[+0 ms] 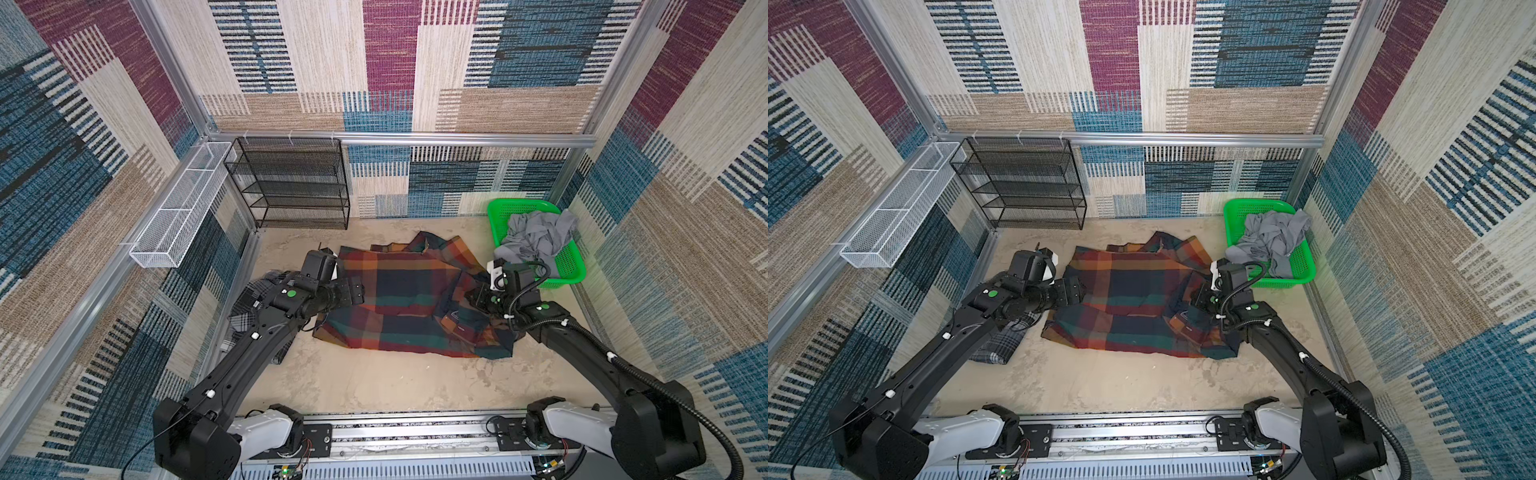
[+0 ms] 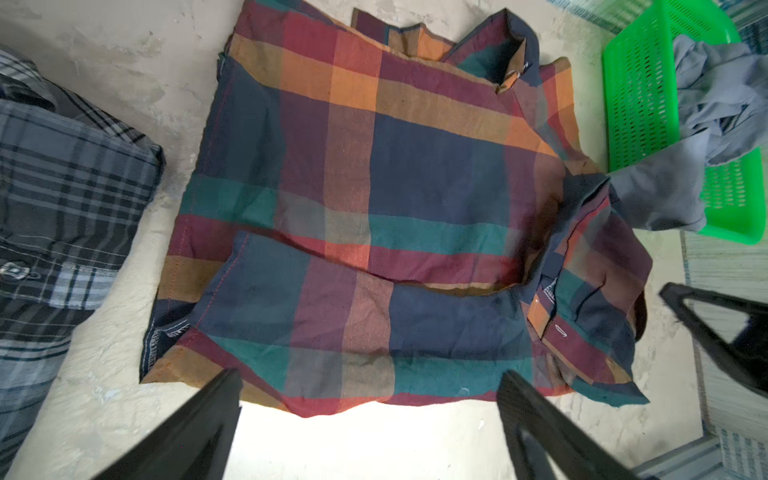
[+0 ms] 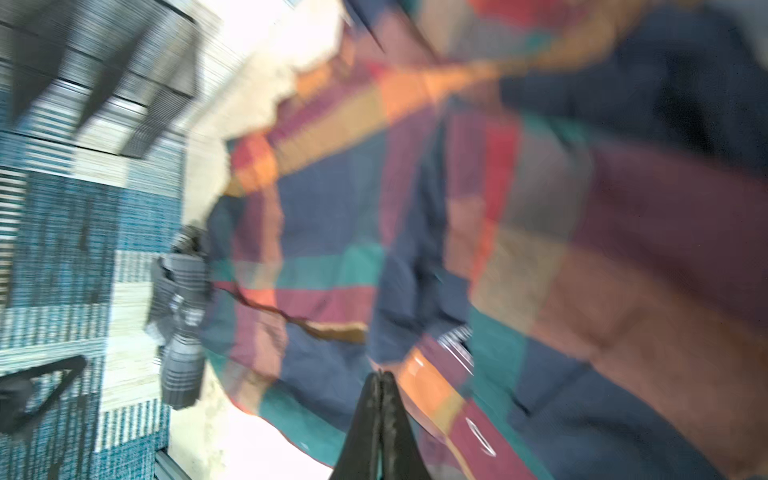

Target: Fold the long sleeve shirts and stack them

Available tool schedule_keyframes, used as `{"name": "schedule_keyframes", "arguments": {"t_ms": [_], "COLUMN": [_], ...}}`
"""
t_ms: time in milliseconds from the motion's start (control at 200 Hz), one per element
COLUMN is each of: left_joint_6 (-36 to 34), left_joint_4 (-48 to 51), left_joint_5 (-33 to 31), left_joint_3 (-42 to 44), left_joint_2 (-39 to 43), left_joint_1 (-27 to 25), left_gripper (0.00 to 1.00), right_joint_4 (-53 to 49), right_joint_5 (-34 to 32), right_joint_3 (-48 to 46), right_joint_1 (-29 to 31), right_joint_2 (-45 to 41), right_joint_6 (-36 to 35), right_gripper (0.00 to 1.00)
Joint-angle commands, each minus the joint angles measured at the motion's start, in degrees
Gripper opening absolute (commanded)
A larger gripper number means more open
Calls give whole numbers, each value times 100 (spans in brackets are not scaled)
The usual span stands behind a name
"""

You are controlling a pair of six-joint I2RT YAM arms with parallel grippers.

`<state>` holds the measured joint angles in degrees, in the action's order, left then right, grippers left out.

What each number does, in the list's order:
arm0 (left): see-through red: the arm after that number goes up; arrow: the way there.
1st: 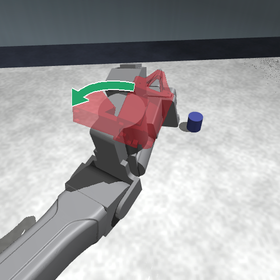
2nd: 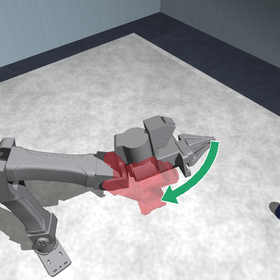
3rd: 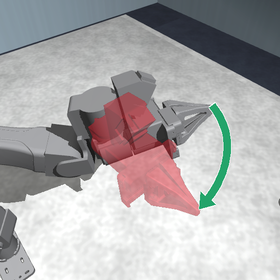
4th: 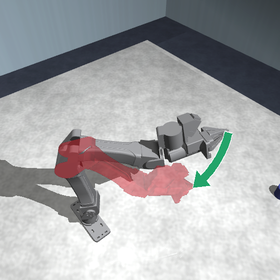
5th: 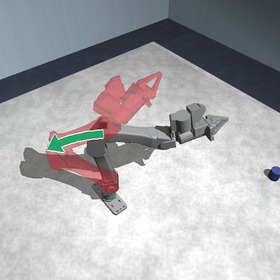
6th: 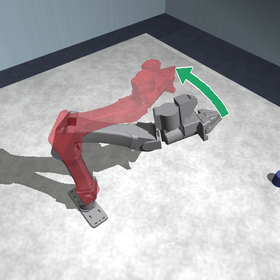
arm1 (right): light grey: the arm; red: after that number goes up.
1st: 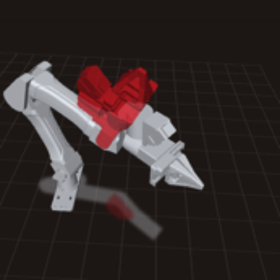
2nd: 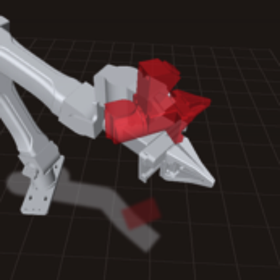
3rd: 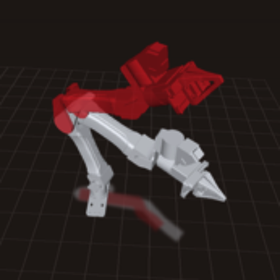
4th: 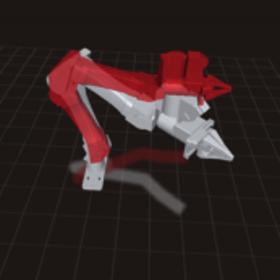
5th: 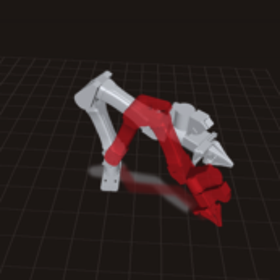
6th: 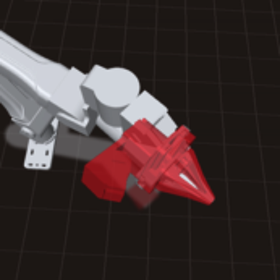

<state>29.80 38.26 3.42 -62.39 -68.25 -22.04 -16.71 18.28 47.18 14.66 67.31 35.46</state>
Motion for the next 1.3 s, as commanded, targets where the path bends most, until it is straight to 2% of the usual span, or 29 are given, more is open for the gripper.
{"name": "schedule_keyframes", "arguments": {"t_ms": [0,30,105,125,165,235,336,471,746,836,947,1297], "left_joint_6": [-200,-199,-172,-161,-135,-150,-172,-232,-326,-372,-423,-526], "left_joint_4": [32,24,-10,-18,-38,-58,-66,-65,-121,-58,-131,-177], "left_joint_5": [33,37,55,62,54,45,-7,3,-142,-129,-283,-368], "left_joint_3": [46,89,216,246,324,418,524,637,930,928,1055,1218], "left_joint_2": [195,259,396,435,488,536,546,567,695,699,772,817], "left_joint_1": [83,101,125,122,128,139,169,235,286,301,299,367], "left_gripper": [99,99,99,99,99,99,99,99,99,99,99,99], "right_joint_4": [-410,-619,-923,-882,-816,-713,-359,-45,62,-390,-628,-20], "right_joint_5": [-212,-320,-612,-616,-658,-714,-464,-479,-850,-1213,-1360,-838], "right_joint_3": [525,615,439,258,-15,-490,-1112,-1535,-1644,-1562,-1578,-2003], "right_joint_1": [2,2,1,2,0,-1,3,6,11,11,9,11], "right_joint_2": [-31,-10,-72,-159,-267,-411,-459,-341,107,-174,-744,-310], "right_joint_6": [-262,-301,-183,-155,-115,-5,196,269,153,-14,21,159], "right_gripper": [0,12,49,56,60,62,63,63,62,63,63,58]}}
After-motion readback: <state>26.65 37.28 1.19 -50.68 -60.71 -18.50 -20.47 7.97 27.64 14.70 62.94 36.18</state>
